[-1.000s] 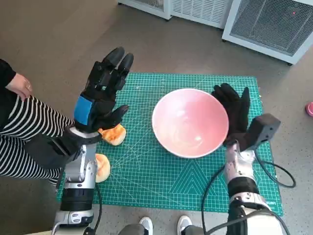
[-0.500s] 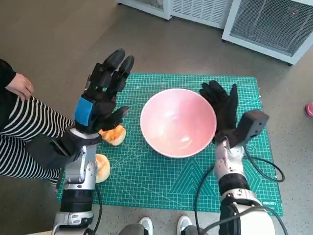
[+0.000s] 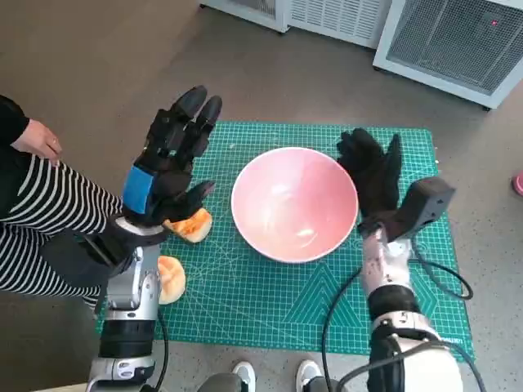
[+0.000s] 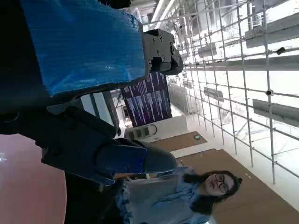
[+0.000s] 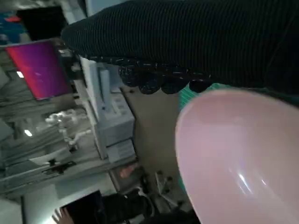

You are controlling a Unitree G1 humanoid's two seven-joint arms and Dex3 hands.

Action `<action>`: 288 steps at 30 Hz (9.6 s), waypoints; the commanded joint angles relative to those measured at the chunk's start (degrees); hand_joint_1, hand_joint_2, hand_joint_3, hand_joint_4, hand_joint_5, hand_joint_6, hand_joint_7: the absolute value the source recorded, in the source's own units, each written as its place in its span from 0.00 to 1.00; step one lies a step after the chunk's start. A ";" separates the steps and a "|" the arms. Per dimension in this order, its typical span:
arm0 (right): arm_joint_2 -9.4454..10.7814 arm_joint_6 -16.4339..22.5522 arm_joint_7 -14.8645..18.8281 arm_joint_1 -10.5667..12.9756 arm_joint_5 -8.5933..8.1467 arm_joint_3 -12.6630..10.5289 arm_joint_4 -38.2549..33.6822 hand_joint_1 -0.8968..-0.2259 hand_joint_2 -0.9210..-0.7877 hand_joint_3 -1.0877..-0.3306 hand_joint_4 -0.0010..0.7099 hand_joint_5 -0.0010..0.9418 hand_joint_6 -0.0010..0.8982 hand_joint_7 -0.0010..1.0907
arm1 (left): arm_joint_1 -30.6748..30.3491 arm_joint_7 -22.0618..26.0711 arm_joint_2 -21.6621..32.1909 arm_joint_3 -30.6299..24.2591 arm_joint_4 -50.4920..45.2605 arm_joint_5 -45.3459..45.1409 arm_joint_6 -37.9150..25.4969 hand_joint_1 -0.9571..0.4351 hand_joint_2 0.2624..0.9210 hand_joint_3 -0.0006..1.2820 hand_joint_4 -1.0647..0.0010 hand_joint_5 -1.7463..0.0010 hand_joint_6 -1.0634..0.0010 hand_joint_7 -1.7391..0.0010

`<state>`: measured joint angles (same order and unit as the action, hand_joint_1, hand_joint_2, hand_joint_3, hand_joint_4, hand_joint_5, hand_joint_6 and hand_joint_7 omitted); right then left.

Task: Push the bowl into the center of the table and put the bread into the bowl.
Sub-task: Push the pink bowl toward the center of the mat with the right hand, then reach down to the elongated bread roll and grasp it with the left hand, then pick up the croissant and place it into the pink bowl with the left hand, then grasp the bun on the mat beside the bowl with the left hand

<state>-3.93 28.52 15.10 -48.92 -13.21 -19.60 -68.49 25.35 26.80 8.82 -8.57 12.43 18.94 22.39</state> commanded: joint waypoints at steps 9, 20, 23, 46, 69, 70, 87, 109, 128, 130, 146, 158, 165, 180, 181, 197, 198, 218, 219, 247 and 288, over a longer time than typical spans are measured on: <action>-0.15 8.24 2.29 7.39 0.70 4.48 17.41 0.37 0.00 0.34 0.10 0.00 0.08 0.30 | 0.03 -1.15 1.53 -0.39 -2.72 -0.39 -1.62 0.29 1.00 0.21 0.87 1.00 1.00 0.74; -0.66 8.43 7.88 15.87 -2.67 9.58 41.36 0.36 0.00 0.43 0.13 0.01 0.11 0.33 | 4.22 2.05 8.50 -2.48 -0.52 -0.58 -2.53 0.28 1.00 0.20 0.85 0.99 1.00 0.71; -1.04 7.70 8.58 17.39 -2.94 10.36 45.28 0.36 0.00 0.46 0.14 0.01 0.12 0.35 | 6.10 3.67 12.09 -2.69 2.20 -2.78 -0.36 0.28 1.00 0.18 0.85 0.99 1.00 0.69; -2.26 1.75 5.99 23.56 -2.20 11.46 55.84 0.37 0.00 0.48 0.21 0.02 0.11 0.38 | 20.74 21.03 37.57 9.58 20.06 -23.69 1.60 0.58 0.71 0.01 0.81 1.00 0.72 0.91; -2.57 0.76 6.01 24.58 -2.61 11.97 56.46 0.34 0.00 0.48 0.22 0.02 0.11 0.40 | 25.81 14.99 32.91 22.13 35.93 -39.22 6.40 0.71 0.71 0.00 0.84 1.00 0.67 0.99; -2.56 0.75 5.96 24.67 -2.54 12.00 56.53 0.34 0.00 0.48 0.22 0.01 0.11 0.40 | 26.19 14.38 32.37 22.64 37.49 -39.69 6.95 0.71 0.71 0.00 0.84 1.00 0.67 0.99; -2.77 -0.38 6.13 26.06 -3.78 11.58 57.64 0.34 0.00 0.48 0.22 0.01 0.10 0.40 | 30.87 4.00 26.05 31.37 51.81 -50.84 4.51 0.67 0.72 0.00 0.83 1.00 0.67 1.00; -2.45 -0.62 6.16 26.70 -4.39 11.35 57.73 0.35 0.00 0.49 0.23 0.01 0.12 0.41 | 32.07 -4.13 23.86 36.39 58.72 -55.73 2.96 0.70 0.95 0.02 0.30 0.95 0.28 0.93; -2.05 0.02 6.07 26.33 -4.20 11.99 56.71 0.35 0.00 0.49 0.22 0.00 0.10 0.41 | 37.40 1.05 29.27 26.35 50.76 -45.36 11.16 0.69 1.00 0.04 0.31 0.39 0.41 0.30; -2.11 0.05 6.06 26.23 -4.16 12.01 56.55 0.35 0.00 0.49 0.22 0.00 0.10 0.41 | 38.22 1.71 29.63 24.77 49.21 -43.59 11.58 0.69 1.00 0.03 0.30 0.40 0.41 0.30; -2.32 0.14 6.73 26.04 -4.98 11.87 56.34 0.34 0.00 0.49 0.22 0.00 0.10 0.41 | 39.33 3.08 26.93 17.45 29.23 -34.29 9.41 0.69 0.98 0.02 0.26 0.40 0.37 0.34; -2.04 0.76 6.95 26.77 -5.13 11.85 56.74 0.34 0.00 0.49 0.22 0.00 0.10 0.41 | 41.09 5.21 19.76 21.60 24.43 -34.98 10.37 0.69 0.98 0.02 0.26 0.40 0.36 0.35; -2.18 1.00 7.13 27.67 -5.59 11.55 57.28 0.34 0.00 0.49 0.22 0.00 0.10 0.41 | 44.45 5.94 16.00 25.68 32.76 -37.90 13.77 0.69 1.00 0.03 0.30 0.38 0.39 0.33; -2.31 0.42 5.69 29.71 -4.73 11.02 59.77 0.29 0.00 0.51 0.23 0.00 0.11 0.41 | 47.82 -2.27 9.21 33.02 50.80 -47.96 20.03 0.69 1.00 0.07 0.36 0.31 0.44 0.33; -2.31 0.36 5.52 29.77 -4.59 10.99 59.89 0.27 0.00 0.51 0.23 0.00 0.11 0.41 | 47.80 -2.92 9.02 33.28 51.59 -48.37 20.38 0.69 1.00 0.07 0.37 0.30 0.43 0.34; -1.78 0.43 3.21 30.46 -3.35 11.38 61.12 0.25 0.00 0.51 0.23 0.00 0.10 0.40 | 44.20 5.74 10.56 30.28 53.85 -43.86 18.55 0.59 0.79 0.01 0.84 0.99 0.72 0.92; -1.75 0.41 3.20 30.49 -3.43 11.46 61.20 0.25 0.00 0.51 0.23 0.00 0.10 0.40 | 43.84 5.93 11.44 30.02 53.12 -43.58 19.34 0.59 0.79 0.00 0.85 0.99 0.73 0.93; -1.54 -0.02 2.91 30.86 -3.69 12.57 61.67 0.27 0.00 0.51 0.23 0.00 0.10 0.40 | 31.67 23.76 33.26 15.03 26.12 -21.04 21.53 0.42 0.82 0.02 0.94 1.00 0.77 0.97; -1.52 -0.02 2.89 30.87 -3.67 12.62 61.70 0.27 0.00 0.51 0.23 0.00 0.10 0.40 | 30.58 24.00 34.49 14.34 24.45 -20.48 21.08 0.41 0.82 0.02 0.93 1.00 0.77 0.97; -1.51 -0.79 6.45 28.51 -6.51 12.93 58.61 0.33 0.00 0.49 0.22 0.00 0.09 0.41 | -5.47 31.22 50.77 1.02 1.53 -10.33 11.79 0.42 0.82 0.01 0.82 0.99 0.71 0.92; -2.51 -2.39 9.16 29.60 -8.28 11.33 59.19 0.33 0.00 0.48 0.22 0.01 0.04 0.48 | -4.99 14.86 35.57 16.70 20.28 -32.62 22.41 0.56 0.79 0.00 0.63 0.98 0.60 0.97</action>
<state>-6.41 27.16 23.96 -21.01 -20.61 -7.91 -9.44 18.91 42.70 45.12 6.56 29.24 -11.96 43.55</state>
